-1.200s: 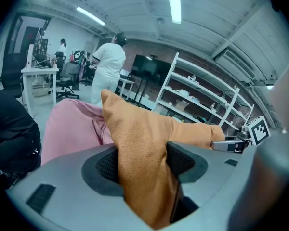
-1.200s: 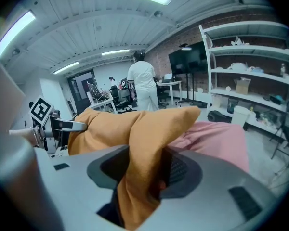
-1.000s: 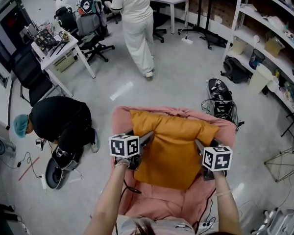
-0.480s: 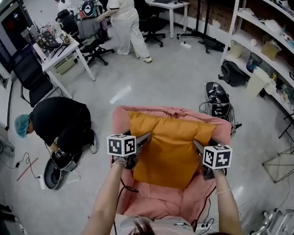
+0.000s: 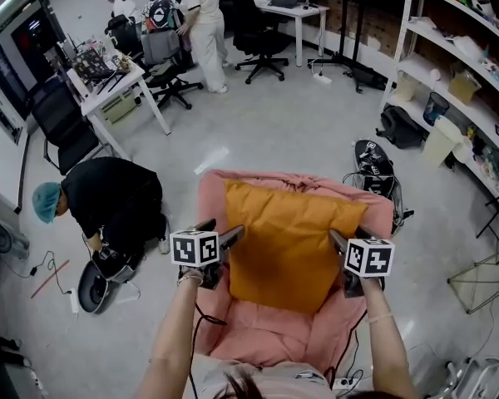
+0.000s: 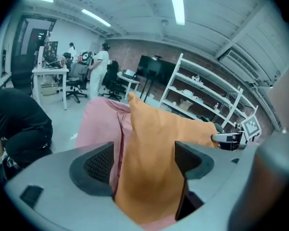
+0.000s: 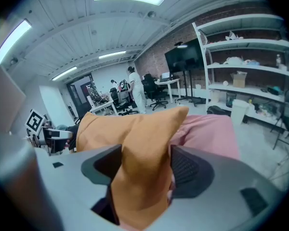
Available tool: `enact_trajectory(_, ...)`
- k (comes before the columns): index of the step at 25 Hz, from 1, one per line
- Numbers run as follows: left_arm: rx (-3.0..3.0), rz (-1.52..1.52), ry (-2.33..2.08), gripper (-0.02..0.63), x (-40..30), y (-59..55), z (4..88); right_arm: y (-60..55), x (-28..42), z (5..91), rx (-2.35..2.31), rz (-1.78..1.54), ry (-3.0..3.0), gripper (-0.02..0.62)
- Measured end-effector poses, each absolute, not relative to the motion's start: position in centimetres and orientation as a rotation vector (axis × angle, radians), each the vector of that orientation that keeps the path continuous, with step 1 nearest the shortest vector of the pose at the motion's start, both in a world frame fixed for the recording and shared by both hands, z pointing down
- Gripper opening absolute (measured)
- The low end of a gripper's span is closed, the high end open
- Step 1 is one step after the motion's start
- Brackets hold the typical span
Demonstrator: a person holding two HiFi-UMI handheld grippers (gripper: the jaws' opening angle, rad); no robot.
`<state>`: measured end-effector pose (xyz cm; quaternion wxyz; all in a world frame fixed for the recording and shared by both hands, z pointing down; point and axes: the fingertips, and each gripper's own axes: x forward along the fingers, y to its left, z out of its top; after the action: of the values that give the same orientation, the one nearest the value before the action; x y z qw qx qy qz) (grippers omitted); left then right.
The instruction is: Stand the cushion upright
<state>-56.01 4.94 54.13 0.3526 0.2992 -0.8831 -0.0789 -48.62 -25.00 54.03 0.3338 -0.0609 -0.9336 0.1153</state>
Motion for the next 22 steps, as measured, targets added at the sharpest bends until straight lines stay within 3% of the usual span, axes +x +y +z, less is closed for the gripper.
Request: enact_trajectory(22, 0.641, -0.331, -2.374, 0.379, -42.0, 8.4, 54.0, -24.7, -39.9, 57.1, -0.212, 0.463, -2.401, 0.322)
